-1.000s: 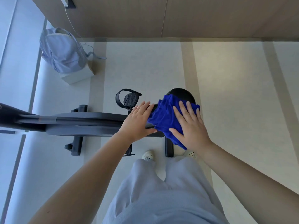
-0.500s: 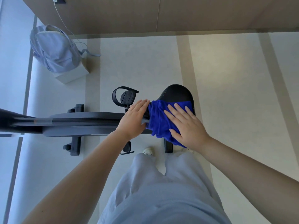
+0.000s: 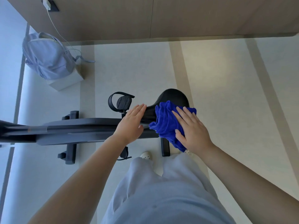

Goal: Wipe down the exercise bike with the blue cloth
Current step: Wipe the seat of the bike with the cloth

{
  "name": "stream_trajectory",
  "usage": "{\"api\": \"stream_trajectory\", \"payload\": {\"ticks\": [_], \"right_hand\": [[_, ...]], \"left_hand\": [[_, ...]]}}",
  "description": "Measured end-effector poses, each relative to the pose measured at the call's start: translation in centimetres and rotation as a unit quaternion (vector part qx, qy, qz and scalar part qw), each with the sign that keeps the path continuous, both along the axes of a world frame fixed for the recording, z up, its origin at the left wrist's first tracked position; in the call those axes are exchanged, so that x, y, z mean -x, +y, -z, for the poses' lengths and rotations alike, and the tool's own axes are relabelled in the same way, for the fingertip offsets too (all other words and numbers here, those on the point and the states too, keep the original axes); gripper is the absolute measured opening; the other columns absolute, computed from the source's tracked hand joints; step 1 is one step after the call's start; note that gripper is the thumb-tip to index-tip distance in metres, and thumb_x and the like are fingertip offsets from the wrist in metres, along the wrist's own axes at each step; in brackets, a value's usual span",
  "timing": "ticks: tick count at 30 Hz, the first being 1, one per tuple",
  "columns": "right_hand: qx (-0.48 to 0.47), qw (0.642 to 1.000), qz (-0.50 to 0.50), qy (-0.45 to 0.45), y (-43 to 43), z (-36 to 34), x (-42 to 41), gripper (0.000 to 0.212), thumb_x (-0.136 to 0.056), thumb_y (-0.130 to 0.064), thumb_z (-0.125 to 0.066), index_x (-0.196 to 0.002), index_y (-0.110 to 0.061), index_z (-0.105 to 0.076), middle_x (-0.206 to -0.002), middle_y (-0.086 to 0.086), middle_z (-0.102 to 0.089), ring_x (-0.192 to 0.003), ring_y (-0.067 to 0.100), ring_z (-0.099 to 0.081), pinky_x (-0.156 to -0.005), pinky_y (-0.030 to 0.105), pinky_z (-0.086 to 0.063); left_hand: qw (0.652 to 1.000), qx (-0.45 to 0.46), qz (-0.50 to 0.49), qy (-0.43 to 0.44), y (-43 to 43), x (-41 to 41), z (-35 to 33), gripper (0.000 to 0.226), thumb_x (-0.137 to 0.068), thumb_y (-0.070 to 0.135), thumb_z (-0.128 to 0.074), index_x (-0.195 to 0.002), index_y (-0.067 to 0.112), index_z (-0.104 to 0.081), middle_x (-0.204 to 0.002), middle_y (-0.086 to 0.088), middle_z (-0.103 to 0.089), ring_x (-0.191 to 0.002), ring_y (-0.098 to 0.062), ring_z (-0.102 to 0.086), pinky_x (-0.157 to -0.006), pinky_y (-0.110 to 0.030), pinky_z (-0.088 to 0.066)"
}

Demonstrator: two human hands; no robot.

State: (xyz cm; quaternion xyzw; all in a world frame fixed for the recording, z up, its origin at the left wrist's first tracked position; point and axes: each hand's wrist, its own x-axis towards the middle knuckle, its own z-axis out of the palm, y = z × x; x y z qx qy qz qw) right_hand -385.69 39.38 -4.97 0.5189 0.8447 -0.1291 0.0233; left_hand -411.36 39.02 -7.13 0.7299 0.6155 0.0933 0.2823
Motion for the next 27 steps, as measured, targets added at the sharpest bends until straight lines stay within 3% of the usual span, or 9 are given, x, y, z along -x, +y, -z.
{"api": "stream_trajectory", "payload": {"ticks": [5,9,13,16,18,23,27], "right_hand": [[0.003,0.997,0.082,-0.015,2.3,0.4,2.6,0.067,-0.092,-0.046,-0.024,-0.153,-0.019,-0.018,-0.160,0.005,-0.015,-0.148,0.025,-0.010,-0.119,0.045,-0.017],[0.024,0.992,0.110,-0.049,5.4,0.3,4.9,0.072,-0.095,-0.054,-0.027,-0.153,-0.019,-0.005,-0.161,0.009,-0.007,-0.147,0.030,-0.005,-0.119,0.048,-0.008],[0.086,0.992,0.069,0.053,5.1,-0.4,2.5,0.075,-0.095,-0.057,-0.035,-0.154,-0.024,-0.003,-0.162,0.001,0.003,-0.148,0.019,0.006,-0.120,0.042,-0.001],[0.094,0.966,0.146,0.189,4.2,-1.5,0.1,0.062,-0.097,-0.035,-0.048,-0.152,-0.022,-0.022,-0.159,-0.003,-0.016,-0.145,0.013,-0.011,-0.117,0.031,-0.016],[0.073,0.951,0.208,0.214,3.8,-1.5,-0.8,0.055,-0.096,-0.021,-0.051,-0.148,-0.021,-0.031,-0.152,-0.004,-0.030,-0.138,0.013,-0.027,-0.113,0.033,-0.030],[0.097,0.910,0.301,0.267,4.8,-0.9,-0.9,0.045,-0.094,-0.017,-0.055,-0.137,-0.022,-0.046,-0.130,-0.001,-0.046,-0.106,0.012,-0.055,-0.090,0.027,-0.049],[0.109,0.896,0.325,0.280,5.7,-0.4,-0.7,0.037,-0.087,-0.014,-0.060,-0.123,-0.020,-0.054,-0.119,0.000,-0.052,-0.094,0.014,-0.059,-0.083,0.029,-0.053]], "left_hand": [[0.999,0.020,-0.026,-0.039,0.4,-0.5,-0.4,0.062,-0.096,0.015,-0.046,-0.152,0.012,-0.020,-0.158,-0.001,-0.023,-0.147,-0.017,-0.012,-0.119,-0.027,-0.007],[0.993,0.033,-0.068,-0.090,0.8,-1.2,-1.7,0.062,-0.097,0.031,-0.044,-0.152,0.020,-0.020,-0.154,0.001,-0.031,-0.141,-0.020,-0.027,-0.115,-0.041,-0.027],[0.994,-0.026,-0.045,-0.094,1.1,-3.1,-3.1,0.067,-0.095,0.043,-0.050,-0.152,0.028,-0.018,-0.158,0.003,-0.021,-0.142,-0.018,-0.025,-0.114,-0.038,-0.028],[0.997,-0.031,-0.023,-0.074,1.8,-4.2,-3.3,0.068,-0.094,0.046,-0.051,-0.152,0.030,-0.020,-0.159,0.003,-0.016,-0.143,-0.018,-0.022,-0.112,-0.038,-0.029],[0.998,-0.042,-0.015,-0.055,2.6,-4.7,-3.6,0.067,-0.094,0.046,-0.050,-0.152,0.029,-0.020,-0.159,0.000,-0.015,-0.145,-0.021,-0.019,-0.115,-0.040,-0.026],[1.000,0.008,-0.025,-0.011,6.6,-7.2,-4.7,0.073,-0.095,0.052,-0.045,-0.154,0.030,-0.007,-0.162,-0.004,-0.006,-0.146,-0.026,-0.016,-0.112,-0.044,-0.029],[0.995,0.088,0.001,0.052,8.4,-8.5,-4.6,0.077,-0.093,0.050,-0.050,-0.154,0.028,-0.007,-0.151,-0.009,-0.030,-0.130,-0.030,-0.038,-0.097,-0.042,-0.042]]}}
